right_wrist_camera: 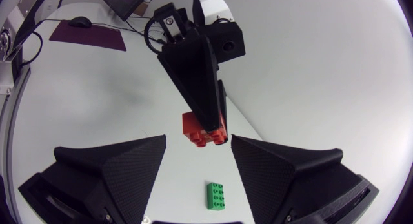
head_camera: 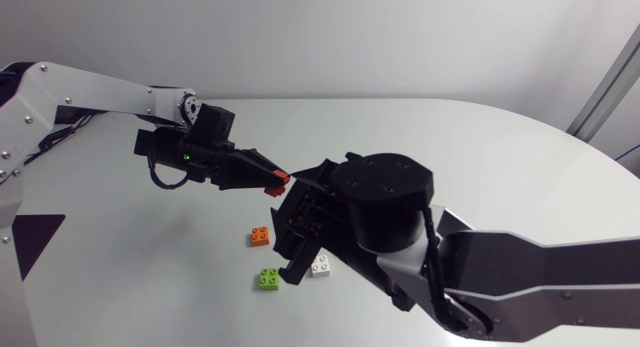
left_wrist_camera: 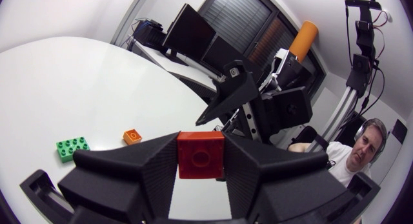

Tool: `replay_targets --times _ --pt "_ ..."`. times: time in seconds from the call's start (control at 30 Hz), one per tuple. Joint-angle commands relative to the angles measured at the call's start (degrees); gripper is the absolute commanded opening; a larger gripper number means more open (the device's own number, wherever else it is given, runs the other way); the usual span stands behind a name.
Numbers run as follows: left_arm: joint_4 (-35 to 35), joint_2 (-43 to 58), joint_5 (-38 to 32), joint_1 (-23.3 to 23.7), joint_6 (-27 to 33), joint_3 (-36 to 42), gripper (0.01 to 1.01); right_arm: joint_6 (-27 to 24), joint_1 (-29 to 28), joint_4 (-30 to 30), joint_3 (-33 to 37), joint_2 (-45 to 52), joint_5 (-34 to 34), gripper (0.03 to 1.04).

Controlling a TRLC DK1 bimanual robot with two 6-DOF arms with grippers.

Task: Separate the duplo bricks

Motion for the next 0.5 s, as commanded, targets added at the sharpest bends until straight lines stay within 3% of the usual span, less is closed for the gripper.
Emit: replay_targets --times 0.0,0.33,0.47 --pt "-13.86 1.07 1.41 0.0 0.28 1.46 0.141 -1.66 0.4 1.99 -1.12 1.51 0.89 0.74" --pt "-13.86 1.07 1.41 -1.49 0.01 -0.03 0.139 -4.39 0.31 5.42 -1.64 2.56 1.68 0.74" --pt "-13.94 0.9 1.41 -1.85 -0.87 -0.03 0.139 -5.09 0.4 6.91 -2.35 2.56 1.68 0.66"
